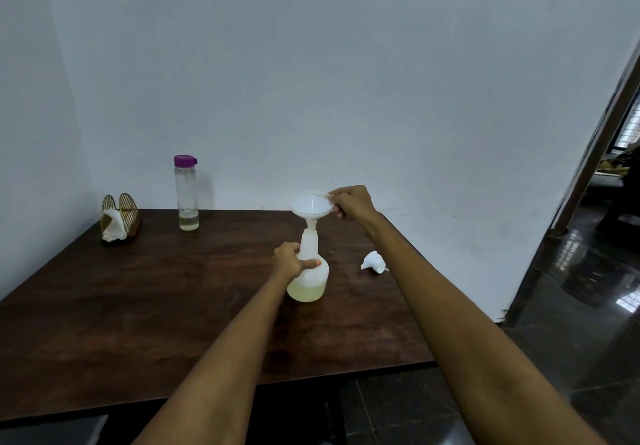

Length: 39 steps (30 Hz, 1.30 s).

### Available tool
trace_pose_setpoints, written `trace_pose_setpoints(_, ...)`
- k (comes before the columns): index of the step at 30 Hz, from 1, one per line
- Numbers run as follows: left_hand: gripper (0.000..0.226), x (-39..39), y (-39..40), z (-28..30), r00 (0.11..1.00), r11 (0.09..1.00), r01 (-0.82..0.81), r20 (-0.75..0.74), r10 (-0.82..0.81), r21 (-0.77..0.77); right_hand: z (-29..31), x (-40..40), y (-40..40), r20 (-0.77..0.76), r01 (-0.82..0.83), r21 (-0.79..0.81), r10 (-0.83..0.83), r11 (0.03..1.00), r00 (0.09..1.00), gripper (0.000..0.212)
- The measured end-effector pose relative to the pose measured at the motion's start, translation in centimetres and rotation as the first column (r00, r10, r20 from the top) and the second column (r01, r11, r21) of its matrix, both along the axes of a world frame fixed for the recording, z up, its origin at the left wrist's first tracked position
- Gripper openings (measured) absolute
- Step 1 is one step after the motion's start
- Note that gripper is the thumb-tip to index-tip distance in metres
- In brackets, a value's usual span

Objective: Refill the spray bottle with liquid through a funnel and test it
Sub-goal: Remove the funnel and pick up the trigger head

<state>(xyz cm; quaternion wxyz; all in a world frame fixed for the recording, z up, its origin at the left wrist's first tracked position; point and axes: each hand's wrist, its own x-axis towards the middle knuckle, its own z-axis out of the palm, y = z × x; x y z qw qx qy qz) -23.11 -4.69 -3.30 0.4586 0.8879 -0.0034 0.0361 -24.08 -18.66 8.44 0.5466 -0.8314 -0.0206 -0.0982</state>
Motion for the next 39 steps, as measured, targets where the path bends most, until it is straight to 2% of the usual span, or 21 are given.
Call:
trace_pose_setpoints(5, 0.038, 0.0, 0.2, -0.1, 1.0, 1.0, 0.001, 0.0, -0.001, 0.016, 0.5, 0.0, -0.7, 0.054, 0.013, 0.111, -0.019, 0.994, 0.998, 0.021)
trace_pose_setpoints(10, 0.044, 0.1, 0.1, -0.1, 1.0, 0.999, -0.015, -0.003, 0.015, 0.032, 1.1, -0.3, -1.3, 0.047, -0.019, 0.237, 0.008, 0.971, 0.999, 0.02)
trace_pose_setpoints(12, 0.054, 0.2, 0.1, -0.1, 1.0, 0.999, -0.027, -0.012, 0.027, 0.022, 1.0, -0.2, -1.2, 0.039, -0.023, 0.266, 0.013, 0.964, 0.999, 0.021)
trace_pose_setpoints(14, 0.062, 0.0, 0.0, 0.0, 0.999, 0.999, -0.031, -0.015, 0.031, 0.015, 0.4, -0.2, -0.9, 0.018, -0.026, 0.211, 0.023, 0.977, 1.0, 0.022)
trace_pose_setpoints(17, 0.049, -0.1, 0.0, 0.0, 1.0, 0.999, -0.019, -0.01, 0.019, 0.031, -0.4, -0.3, -0.7, -0.016, -0.026, 0.055, 0.027, 0.998, 1.0, 0.021)
trace_pose_setpoints(22, 0.06, -0.2, 0.2, 0.2, 0.999, 0.999, -0.029, -0.015, 0.029, 0.027, -0.3, -0.4, -0.2, 0.001, -0.007, 0.029, 0.007, 1.0, 1.0, 0.02)
trace_pose_setpoints(26, 0.04, -0.4, 0.2, 0.6, 1.0, 0.997, 0.018, -0.015, -0.017, 0.073, 1.1, -0.4, 0.3, 0.093, 0.009, 0.139, -0.023, 0.99, 0.995, 0.021)
trace_pose_setpoints(27, 0.041, -0.4, 0.3, 0.6, 0.999, 0.996, 0.039, -0.016, -0.038, 0.085, 1.7, -0.5, 0.4, 0.11, 0.002, 0.152, -0.019, 0.988, 0.994, 0.021)
trace_pose_setpoints(30, 0.067, -0.5, 1.4, 0.5, 0.996, 0.996, 0.085, -0.034, -0.085, -0.013, 3.0, -0.7, 1.4, 0.144, -0.059, 0.124, 0.041, 0.99, 0.989, 0.019)
trace_pose_setpoints(32, 0.073, -0.7, 3.1, 0.6, 0.995, 0.995, 0.083, -0.048, -0.086, -0.064, 3.2, -0.7, 2.4, 0.149, -0.104, 0.088, 0.091, 0.991, 0.985, 0.017)
trace_pose_setpoints(36, 0.059, -0.5, 8.2, 0.6, 0.998, 1.0, -0.014, -0.054, 0.014, 0.012, 2.5, 0.4, 5.5, 0.129, -0.116, 0.002, 0.114, 0.993, 0.985, 0.013)
trace_pose_setpoints(39, 0.04, -0.3, 13.1, 0.3, 0.995, 0.982, -0.074, -0.057, 0.085, 0.172, 0.9, 1.5, 8.2, 0.094, -0.116, -0.119, 0.128, 0.986, 0.987, 0.008)
